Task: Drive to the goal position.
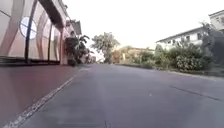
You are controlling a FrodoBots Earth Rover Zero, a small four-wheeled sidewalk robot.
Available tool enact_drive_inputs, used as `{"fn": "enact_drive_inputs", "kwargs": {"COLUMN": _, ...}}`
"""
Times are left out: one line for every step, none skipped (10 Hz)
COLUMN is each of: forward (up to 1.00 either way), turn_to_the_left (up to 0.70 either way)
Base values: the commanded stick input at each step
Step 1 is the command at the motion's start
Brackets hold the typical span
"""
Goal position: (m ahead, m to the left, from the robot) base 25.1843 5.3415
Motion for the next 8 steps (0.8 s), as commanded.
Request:
{"fn": "enact_drive_inputs", "kwargs": {"forward": 0.67, "turn_to_the_left": 0.00}}
{"fn": "enact_drive_inputs", "kwargs": {"forward": 0.70, "turn_to_the_left": 0.00}}
{"fn": "enact_drive_inputs", "kwargs": {"forward": 0.70, "turn_to_the_left": 0.00}}
{"fn": "enact_drive_inputs", "kwargs": {"forward": 0.70, "turn_to_the_left": 0.00}}
{"fn": "enact_drive_inputs", "kwargs": {"forward": 0.70, "turn_to_the_left": 0.00}}
{"fn": "enact_drive_inputs", "kwargs": {"forward": 0.70, "turn_to_the_left": 0.00}}
{"fn": "enact_drive_inputs", "kwargs": {"forward": 0.70, "turn_to_the_left": 0.00}}
{"fn": "enact_drive_inputs", "kwargs": {"forward": 0.70, "turn_to_the_left": 0.00}}
